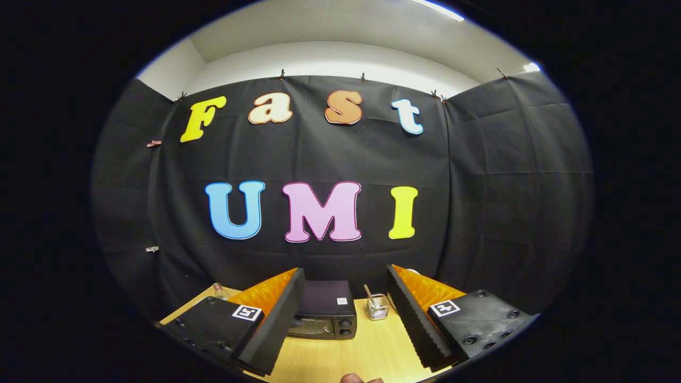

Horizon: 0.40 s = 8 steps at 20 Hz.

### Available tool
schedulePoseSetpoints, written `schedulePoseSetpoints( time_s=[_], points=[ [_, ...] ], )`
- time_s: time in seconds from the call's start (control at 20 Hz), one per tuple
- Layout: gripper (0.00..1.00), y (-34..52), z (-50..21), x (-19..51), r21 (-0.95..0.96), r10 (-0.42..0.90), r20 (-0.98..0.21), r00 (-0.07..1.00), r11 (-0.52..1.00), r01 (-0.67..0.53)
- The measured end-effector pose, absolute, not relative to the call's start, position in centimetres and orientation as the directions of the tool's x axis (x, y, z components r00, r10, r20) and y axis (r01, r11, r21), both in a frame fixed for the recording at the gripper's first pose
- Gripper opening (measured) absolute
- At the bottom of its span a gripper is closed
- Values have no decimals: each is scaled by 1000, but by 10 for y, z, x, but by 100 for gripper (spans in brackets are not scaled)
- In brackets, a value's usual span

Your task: Open the toaster oven, put the food inside, and close the toaster oven door.

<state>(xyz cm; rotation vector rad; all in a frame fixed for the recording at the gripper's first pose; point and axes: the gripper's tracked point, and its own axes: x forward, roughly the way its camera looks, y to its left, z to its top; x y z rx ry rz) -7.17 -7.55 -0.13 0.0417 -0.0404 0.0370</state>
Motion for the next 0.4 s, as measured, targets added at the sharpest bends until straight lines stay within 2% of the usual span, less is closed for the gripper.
schedulePoseSetpoints(
  time_s=[0.4],
  points=[
    [98,-77,2,-74,35,34,51,998,999,-36]
  ],
)
